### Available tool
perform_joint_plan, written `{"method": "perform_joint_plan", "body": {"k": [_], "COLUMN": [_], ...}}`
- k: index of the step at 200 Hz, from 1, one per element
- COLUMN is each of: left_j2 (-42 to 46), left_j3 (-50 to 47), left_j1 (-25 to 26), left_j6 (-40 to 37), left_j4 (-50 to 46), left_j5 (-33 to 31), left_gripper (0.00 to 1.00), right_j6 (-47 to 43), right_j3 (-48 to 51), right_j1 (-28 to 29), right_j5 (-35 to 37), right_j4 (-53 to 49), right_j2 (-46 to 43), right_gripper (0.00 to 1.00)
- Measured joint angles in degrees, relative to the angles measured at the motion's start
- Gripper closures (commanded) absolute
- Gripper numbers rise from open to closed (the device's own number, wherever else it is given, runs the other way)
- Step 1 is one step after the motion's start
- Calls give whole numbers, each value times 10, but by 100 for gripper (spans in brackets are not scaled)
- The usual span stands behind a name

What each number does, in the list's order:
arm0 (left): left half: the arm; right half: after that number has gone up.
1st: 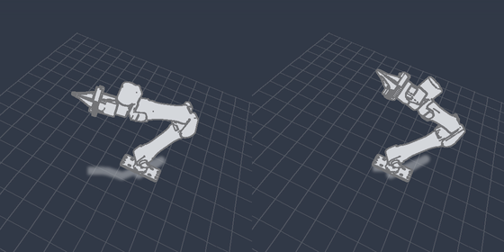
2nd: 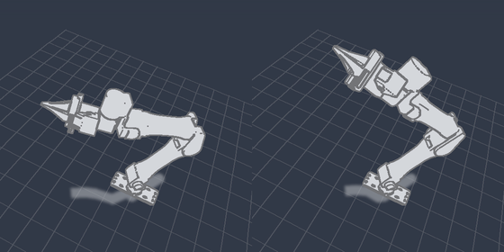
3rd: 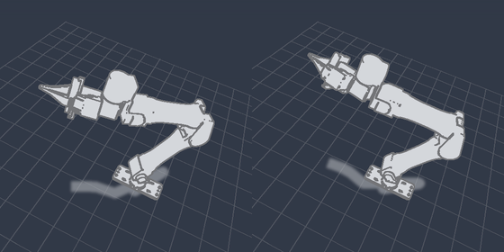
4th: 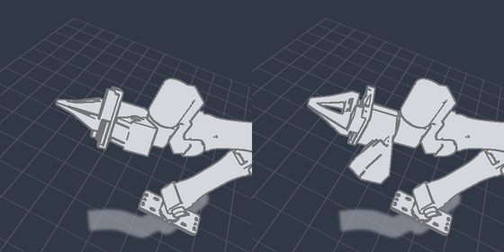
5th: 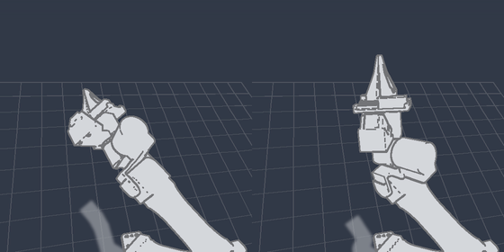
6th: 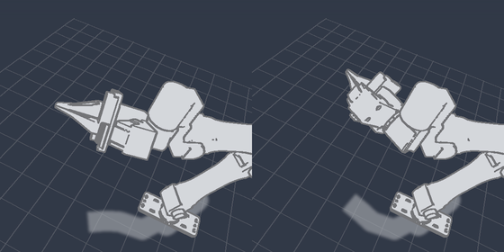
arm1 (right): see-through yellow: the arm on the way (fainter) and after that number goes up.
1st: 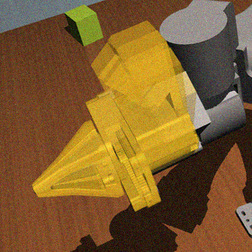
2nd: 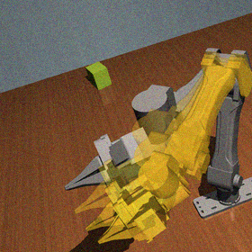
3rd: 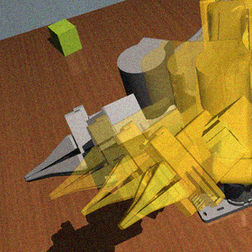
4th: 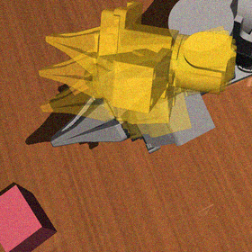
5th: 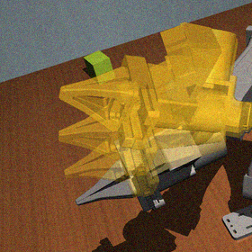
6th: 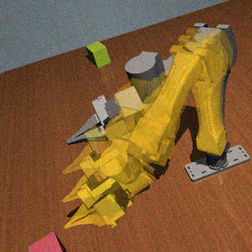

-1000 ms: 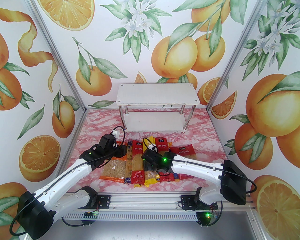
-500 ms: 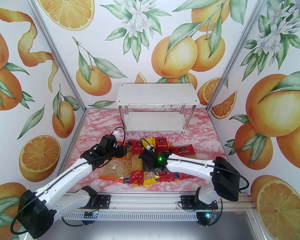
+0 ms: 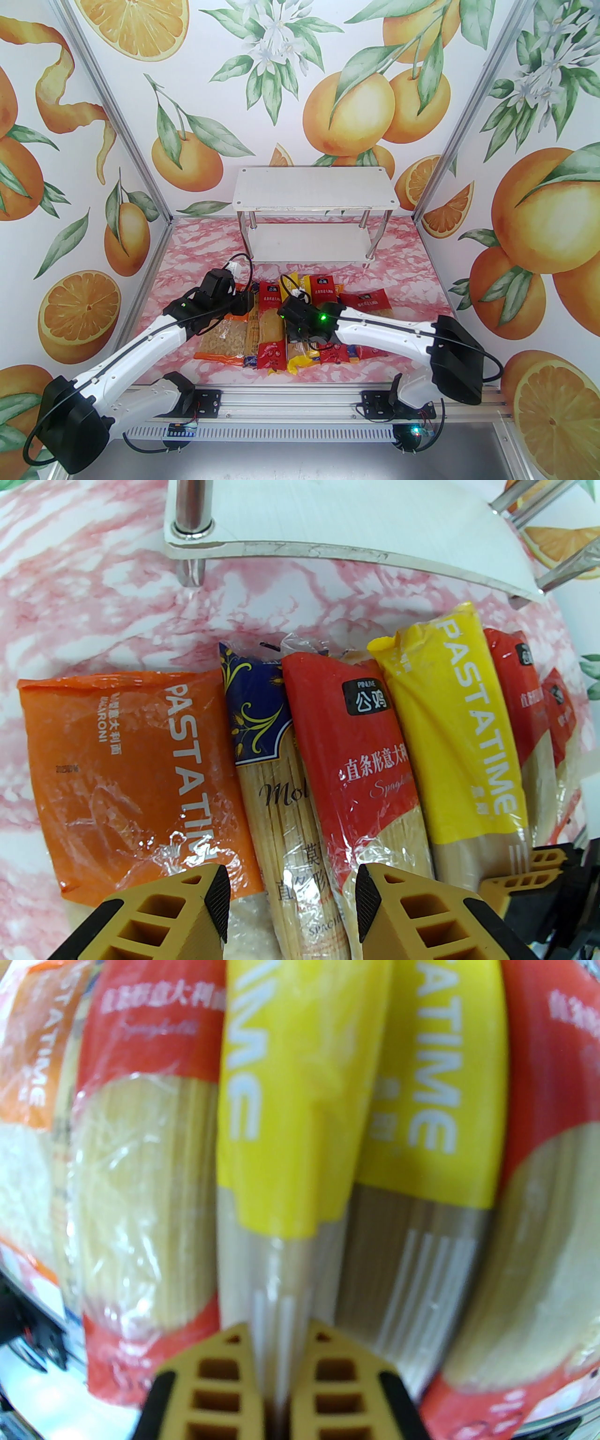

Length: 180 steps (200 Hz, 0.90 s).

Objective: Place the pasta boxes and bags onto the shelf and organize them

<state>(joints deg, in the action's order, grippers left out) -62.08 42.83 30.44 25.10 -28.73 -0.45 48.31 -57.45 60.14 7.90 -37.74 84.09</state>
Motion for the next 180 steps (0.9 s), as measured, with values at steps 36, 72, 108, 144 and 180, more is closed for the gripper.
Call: {"method": "perform_joint_plan", "body": {"k": [36,72,108,144,180], "left_j2": [-2,-9,-24,-30,-35], "left_j3": [0,0,0,0,1], "left_j1": [0,0,0,0,0], "left_j6": [0,0,-2,-2,-5], "left_j4": [2,5,7,9,9], "left_j5": [0,1,6,7,9], "left_gripper": [51,51,52,52,52], "right_j6": [-26,-57,-98,-130,-153], "right_j3": [11,23,39,53,54], "right_j1": [-52,-131,-187,-218,-231], "right_j5": [-12,-49,-105,-146,-168], "right_j4": [-13,-28,-60,-79,-73], "right_j2": [-98,-157,-154,-140,-130], "right_gripper": [100,100,100,100,100]}}
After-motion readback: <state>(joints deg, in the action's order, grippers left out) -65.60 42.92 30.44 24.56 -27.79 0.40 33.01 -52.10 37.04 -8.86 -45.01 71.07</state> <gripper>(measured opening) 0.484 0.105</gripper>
